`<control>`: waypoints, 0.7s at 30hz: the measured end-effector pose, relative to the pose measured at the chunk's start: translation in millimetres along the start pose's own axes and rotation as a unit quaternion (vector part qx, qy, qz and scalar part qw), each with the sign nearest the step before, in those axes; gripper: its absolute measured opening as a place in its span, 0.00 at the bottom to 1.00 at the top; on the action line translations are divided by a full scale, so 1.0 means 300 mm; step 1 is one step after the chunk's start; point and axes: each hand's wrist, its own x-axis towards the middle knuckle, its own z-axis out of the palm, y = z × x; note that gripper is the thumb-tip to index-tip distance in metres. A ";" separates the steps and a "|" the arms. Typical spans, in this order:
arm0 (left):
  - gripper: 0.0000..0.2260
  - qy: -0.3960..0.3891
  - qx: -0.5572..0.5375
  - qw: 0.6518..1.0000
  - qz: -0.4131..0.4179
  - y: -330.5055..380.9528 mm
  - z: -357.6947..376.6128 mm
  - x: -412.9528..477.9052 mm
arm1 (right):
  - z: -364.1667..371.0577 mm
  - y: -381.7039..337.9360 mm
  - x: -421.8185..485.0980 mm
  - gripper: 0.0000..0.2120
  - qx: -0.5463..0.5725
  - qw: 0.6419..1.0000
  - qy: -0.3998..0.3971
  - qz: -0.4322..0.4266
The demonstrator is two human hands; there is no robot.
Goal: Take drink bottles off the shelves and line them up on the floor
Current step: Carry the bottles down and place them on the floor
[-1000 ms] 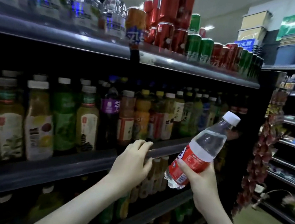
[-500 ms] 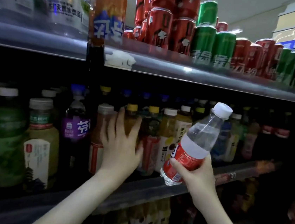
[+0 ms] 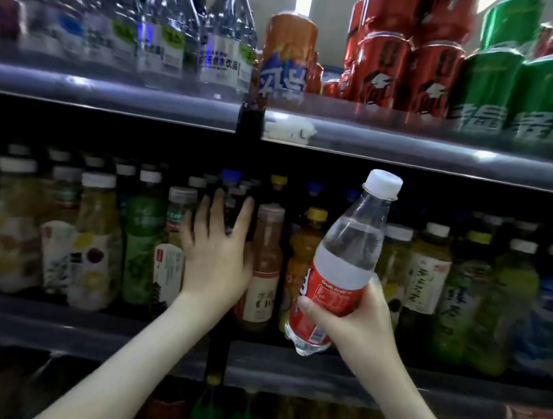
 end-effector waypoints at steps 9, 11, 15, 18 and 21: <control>0.23 -0.006 -0.129 0.982 0.140 0.096 -0.036 -0.039 | 0.007 0.012 -0.007 0.29 -0.011 1.000 0.001 -0.002; 0.23 -0.020 -0.168 0.971 0.166 0.148 -0.031 -0.051 | -0.043 0.031 -0.014 0.31 -0.024 1.000 0.011 0.009; 0.23 -0.025 -0.223 0.953 0.205 0.278 -0.001 -0.082 | -0.161 0.073 -0.047 0.31 -0.025 0.997 0.064 0.030; 0.22 -0.030 -0.248 0.945 0.211 0.395 0.029 -0.096 | -0.257 0.084 -0.071 0.29 -0.039 0.994 0.095 0.033; 0.22 -0.015 -0.262 0.938 0.226 0.528 0.067 -0.097 | -0.375 0.106 -0.081 0.32 -0.058 0.991 0.121 0.024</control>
